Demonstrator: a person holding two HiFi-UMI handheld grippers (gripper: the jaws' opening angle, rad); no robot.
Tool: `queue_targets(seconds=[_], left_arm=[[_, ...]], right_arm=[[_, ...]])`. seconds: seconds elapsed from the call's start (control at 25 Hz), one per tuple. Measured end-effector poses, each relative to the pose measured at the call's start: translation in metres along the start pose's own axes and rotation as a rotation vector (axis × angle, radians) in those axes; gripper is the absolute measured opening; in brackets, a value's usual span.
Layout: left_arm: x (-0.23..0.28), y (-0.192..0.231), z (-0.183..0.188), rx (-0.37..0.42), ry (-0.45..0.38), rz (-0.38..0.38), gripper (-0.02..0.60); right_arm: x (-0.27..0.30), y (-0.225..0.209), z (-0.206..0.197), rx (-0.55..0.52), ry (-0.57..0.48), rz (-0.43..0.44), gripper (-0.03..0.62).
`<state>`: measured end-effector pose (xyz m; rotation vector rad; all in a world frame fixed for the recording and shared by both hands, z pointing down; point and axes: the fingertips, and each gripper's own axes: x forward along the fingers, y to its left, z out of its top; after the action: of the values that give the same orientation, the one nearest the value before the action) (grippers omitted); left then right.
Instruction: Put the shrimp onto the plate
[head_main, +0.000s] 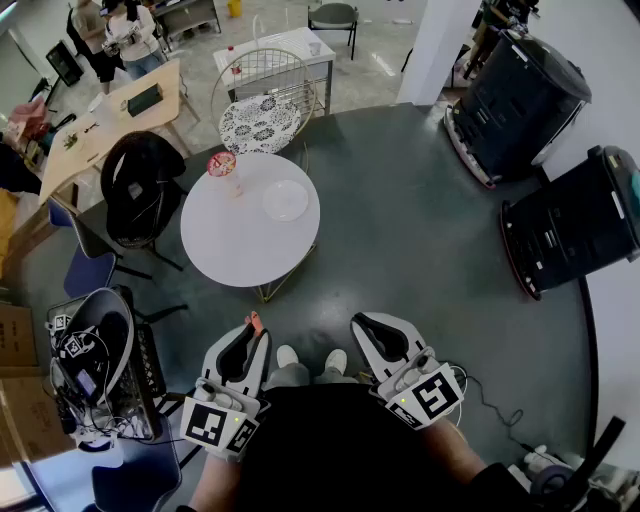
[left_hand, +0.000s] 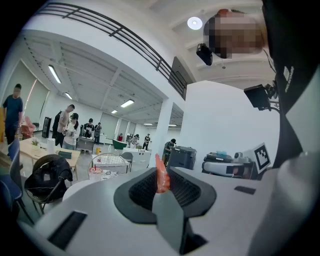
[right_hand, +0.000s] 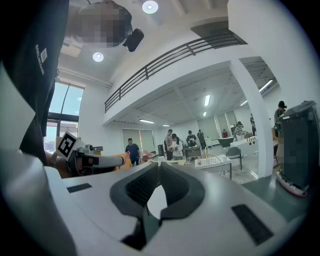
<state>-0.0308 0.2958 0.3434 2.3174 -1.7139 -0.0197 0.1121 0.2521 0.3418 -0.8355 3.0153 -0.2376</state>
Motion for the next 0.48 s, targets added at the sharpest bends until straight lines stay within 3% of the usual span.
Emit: queue_targets(seconds=[0.48], left_arm=[[-0.016,0.020,0.003,-0.023,-0.016,-0.023,0.078]], right_arm=[[0.012,0.021,0.001,0.008,0.004,-0.016,0.031]])
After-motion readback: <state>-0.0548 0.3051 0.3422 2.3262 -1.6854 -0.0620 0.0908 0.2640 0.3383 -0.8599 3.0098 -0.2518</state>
